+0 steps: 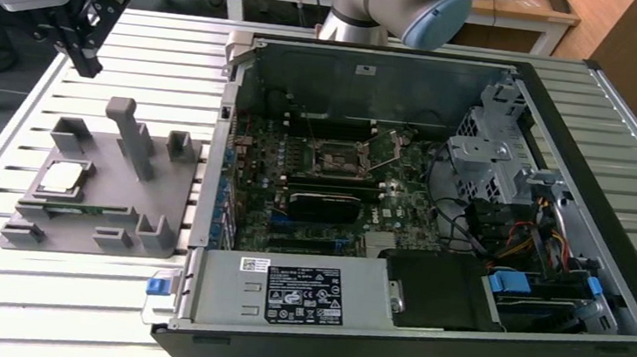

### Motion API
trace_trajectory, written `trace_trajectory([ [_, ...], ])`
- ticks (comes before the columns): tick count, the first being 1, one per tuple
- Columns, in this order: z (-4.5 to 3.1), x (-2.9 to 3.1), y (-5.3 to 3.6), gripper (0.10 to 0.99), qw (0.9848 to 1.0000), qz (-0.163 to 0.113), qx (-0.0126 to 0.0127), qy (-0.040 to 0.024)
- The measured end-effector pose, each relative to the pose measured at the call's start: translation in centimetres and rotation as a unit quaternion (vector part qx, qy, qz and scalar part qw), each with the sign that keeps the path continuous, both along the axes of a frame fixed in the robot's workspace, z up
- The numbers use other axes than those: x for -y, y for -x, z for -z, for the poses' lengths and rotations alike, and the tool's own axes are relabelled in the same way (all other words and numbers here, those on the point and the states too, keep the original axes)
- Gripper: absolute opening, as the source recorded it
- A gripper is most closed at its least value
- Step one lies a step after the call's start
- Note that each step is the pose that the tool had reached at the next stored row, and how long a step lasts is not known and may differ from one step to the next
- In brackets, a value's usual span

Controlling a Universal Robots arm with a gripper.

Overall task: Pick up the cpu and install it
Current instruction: 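Reach for the cpu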

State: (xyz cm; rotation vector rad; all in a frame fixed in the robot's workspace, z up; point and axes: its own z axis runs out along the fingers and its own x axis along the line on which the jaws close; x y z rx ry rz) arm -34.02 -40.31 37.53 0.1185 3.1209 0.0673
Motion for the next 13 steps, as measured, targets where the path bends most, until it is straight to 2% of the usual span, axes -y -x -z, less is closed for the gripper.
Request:
trace_trajectory([
  [13, 0.06, 0.00, 0.62, 0.110, 1.0000, 0.000, -0.0008, 0.0000],
])
